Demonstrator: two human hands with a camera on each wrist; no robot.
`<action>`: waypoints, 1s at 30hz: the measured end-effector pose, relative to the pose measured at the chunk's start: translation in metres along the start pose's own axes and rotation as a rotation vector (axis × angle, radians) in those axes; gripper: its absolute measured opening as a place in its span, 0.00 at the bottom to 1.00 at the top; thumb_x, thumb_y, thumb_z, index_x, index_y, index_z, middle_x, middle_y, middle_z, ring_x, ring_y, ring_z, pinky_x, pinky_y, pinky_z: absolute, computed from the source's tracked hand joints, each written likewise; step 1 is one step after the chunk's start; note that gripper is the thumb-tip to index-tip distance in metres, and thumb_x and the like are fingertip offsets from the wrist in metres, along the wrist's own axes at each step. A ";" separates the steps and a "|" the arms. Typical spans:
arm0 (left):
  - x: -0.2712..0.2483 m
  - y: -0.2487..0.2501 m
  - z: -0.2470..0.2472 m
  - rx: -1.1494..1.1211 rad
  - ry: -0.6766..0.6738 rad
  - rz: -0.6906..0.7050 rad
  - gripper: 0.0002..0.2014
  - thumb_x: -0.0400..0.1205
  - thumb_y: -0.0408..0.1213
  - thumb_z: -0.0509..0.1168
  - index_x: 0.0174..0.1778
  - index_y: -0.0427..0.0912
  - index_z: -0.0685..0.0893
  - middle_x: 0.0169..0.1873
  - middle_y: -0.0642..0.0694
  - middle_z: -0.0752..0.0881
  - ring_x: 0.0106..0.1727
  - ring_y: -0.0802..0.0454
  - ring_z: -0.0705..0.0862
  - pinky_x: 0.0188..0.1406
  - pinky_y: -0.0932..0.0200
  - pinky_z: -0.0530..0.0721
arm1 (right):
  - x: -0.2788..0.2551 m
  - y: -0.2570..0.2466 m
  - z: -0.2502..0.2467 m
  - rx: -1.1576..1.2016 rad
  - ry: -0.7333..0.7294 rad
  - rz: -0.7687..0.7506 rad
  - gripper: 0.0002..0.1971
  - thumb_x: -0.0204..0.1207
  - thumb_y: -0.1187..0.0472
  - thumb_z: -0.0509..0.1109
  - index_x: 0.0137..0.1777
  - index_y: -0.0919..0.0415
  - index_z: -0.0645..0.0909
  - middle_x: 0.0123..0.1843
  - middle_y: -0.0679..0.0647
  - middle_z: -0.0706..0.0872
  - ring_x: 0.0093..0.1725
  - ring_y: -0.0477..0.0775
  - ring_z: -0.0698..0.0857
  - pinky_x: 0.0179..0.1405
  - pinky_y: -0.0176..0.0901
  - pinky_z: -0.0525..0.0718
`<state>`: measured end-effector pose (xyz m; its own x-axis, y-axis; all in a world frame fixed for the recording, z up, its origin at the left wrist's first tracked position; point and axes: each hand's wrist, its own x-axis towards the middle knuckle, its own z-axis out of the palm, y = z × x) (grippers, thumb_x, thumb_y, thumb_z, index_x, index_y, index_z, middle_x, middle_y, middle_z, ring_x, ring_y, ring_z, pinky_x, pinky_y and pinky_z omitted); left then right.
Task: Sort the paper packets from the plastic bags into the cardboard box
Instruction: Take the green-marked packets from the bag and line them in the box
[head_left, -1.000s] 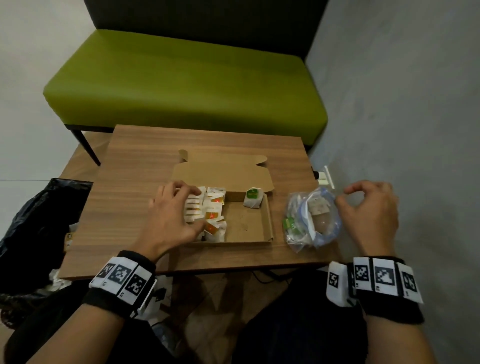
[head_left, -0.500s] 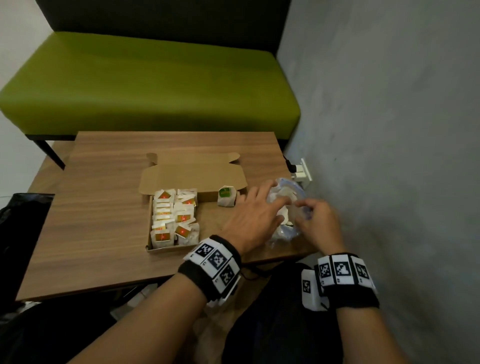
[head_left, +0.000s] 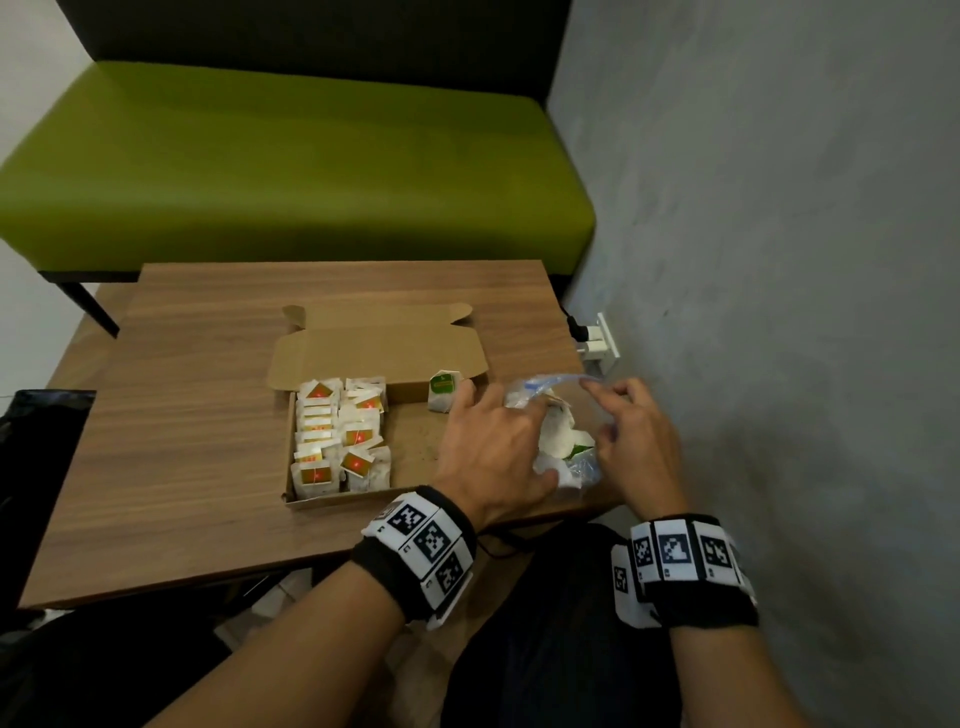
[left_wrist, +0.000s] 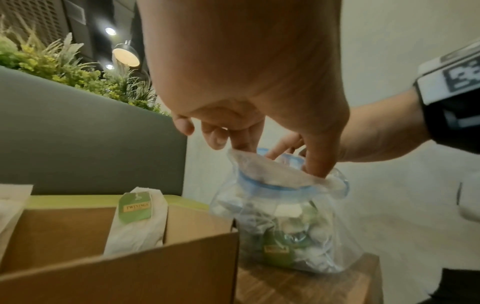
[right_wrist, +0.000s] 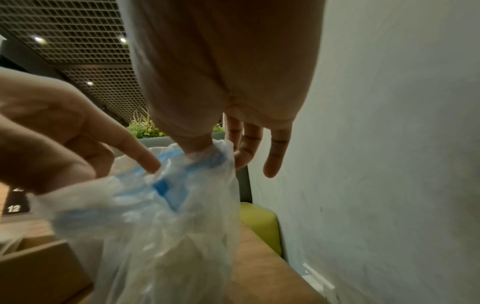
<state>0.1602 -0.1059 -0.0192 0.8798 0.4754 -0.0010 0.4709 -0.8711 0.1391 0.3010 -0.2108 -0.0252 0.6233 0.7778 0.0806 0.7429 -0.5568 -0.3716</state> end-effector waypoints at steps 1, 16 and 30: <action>-0.001 0.000 0.001 -0.021 0.007 0.009 0.38 0.74 0.67 0.60 0.77 0.51 0.69 0.56 0.50 0.88 0.60 0.45 0.76 0.66 0.39 0.64 | 0.000 0.000 0.001 0.016 -0.011 0.002 0.32 0.75 0.74 0.68 0.76 0.48 0.77 0.55 0.46 0.73 0.48 0.51 0.78 0.47 0.47 0.83; -0.006 -0.007 0.009 -0.220 0.062 0.093 0.20 0.82 0.60 0.60 0.57 0.50 0.87 0.54 0.51 0.80 0.53 0.54 0.66 0.50 0.55 0.62 | 0.023 -0.028 0.011 -0.261 -0.271 0.061 0.30 0.65 0.35 0.78 0.69 0.36 0.80 0.84 0.52 0.59 0.81 0.62 0.60 0.77 0.68 0.65; -0.007 -0.013 0.015 -0.280 0.051 0.081 0.17 0.81 0.57 0.62 0.54 0.50 0.87 0.54 0.51 0.82 0.56 0.52 0.70 0.55 0.54 0.71 | 0.022 -0.025 0.024 -0.149 -0.185 0.100 0.11 0.76 0.46 0.74 0.58 0.39 0.87 0.88 0.50 0.57 0.85 0.60 0.55 0.79 0.81 0.52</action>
<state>0.1489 -0.0993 -0.0354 0.9058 0.4178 0.0700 0.3570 -0.8419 0.4047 0.2902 -0.1722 -0.0360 0.6501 0.7494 -0.1253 0.7163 -0.6595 -0.2280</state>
